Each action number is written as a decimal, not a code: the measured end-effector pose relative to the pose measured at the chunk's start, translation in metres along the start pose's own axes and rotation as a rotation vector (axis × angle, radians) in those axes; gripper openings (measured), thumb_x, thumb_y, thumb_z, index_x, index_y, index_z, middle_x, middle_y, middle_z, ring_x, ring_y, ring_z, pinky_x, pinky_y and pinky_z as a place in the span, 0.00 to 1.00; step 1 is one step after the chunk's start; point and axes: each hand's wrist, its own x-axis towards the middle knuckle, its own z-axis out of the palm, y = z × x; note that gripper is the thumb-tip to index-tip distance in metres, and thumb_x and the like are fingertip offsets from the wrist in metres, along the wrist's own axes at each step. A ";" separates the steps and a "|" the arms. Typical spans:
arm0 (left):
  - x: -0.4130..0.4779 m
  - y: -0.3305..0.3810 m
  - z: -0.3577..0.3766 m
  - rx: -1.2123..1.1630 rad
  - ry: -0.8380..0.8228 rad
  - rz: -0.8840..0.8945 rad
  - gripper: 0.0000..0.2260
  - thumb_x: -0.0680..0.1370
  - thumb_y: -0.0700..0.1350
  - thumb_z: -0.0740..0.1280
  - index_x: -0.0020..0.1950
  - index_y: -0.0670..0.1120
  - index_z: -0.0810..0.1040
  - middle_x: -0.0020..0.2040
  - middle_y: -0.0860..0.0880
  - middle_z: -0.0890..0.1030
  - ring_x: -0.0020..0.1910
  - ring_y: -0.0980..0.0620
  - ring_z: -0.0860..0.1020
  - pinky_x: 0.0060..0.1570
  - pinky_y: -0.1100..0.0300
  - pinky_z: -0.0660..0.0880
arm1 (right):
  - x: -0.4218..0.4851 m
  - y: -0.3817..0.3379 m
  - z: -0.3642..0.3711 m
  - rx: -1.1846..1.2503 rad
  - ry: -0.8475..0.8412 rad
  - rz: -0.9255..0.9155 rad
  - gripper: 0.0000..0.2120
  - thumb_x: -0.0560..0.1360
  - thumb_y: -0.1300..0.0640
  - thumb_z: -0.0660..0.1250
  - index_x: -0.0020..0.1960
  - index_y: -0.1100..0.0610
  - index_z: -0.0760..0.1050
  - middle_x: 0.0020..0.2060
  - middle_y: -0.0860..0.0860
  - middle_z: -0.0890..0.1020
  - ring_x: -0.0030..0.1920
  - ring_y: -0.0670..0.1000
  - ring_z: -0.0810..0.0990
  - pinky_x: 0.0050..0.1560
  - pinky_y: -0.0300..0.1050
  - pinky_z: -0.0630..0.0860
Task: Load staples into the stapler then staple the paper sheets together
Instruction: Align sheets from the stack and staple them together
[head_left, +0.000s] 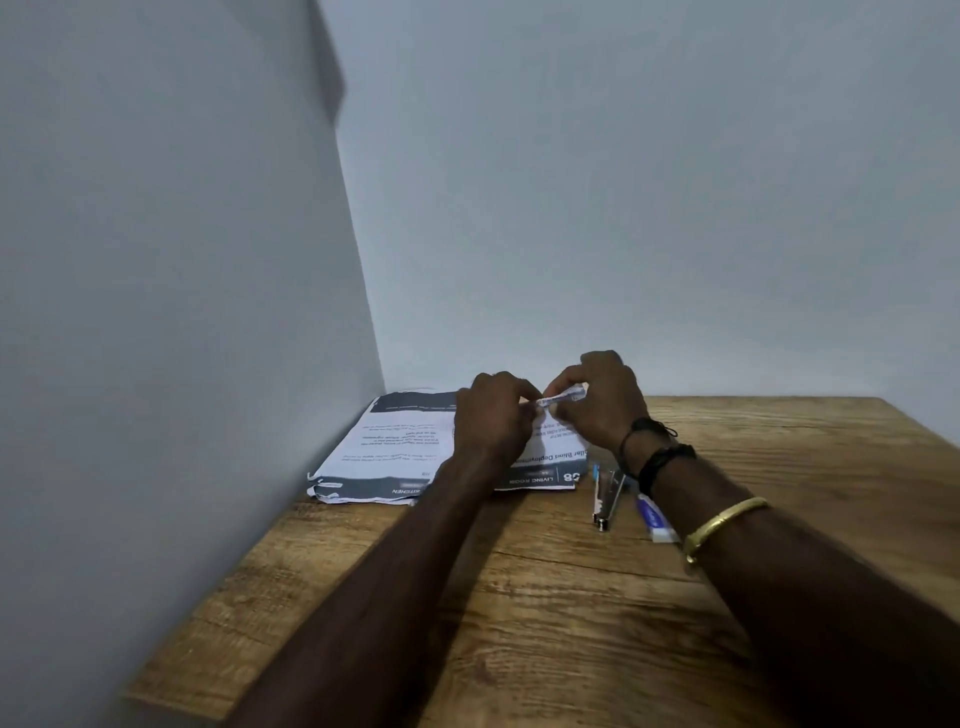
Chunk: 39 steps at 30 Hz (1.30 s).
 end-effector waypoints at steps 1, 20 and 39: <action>0.000 0.004 0.000 -0.009 0.026 0.004 0.07 0.77 0.48 0.70 0.53 0.52 0.86 0.52 0.49 0.87 0.55 0.46 0.81 0.56 0.49 0.76 | -0.002 0.002 -0.004 -0.032 -0.001 0.002 0.06 0.68 0.53 0.79 0.44 0.47 0.86 0.55 0.56 0.81 0.63 0.57 0.76 0.58 0.53 0.76; 0.014 -0.001 -0.012 -0.089 0.184 -0.071 0.03 0.75 0.48 0.73 0.43 0.52 0.87 0.42 0.53 0.88 0.47 0.50 0.84 0.55 0.48 0.76 | -0.017 0.033 -0.061 0.094 0.407 0.014 0.05 0.76 0.53 0.71 0.47 0.51 0.85 0.44 0.51 0.87 0.55 0.59 0.82 0.59 0.61 0.76; 0.011 0.013 0.014 -1.335 -0.063 -0.897 0.19 0.80 0.58 0.66 0.51 0.42 0.79 0.47 0.40 0.82 0.37 0.42 0.86 0.36 0.50 0.85 | -0.032 0.063 -0.064 0.238 0.398 -0.150 0.04 0.74 0.63 0.74 0.48 0.59 0.86 0.43 0.51 0.87 0.48 0.50 0.84 0.51 0.36 0.76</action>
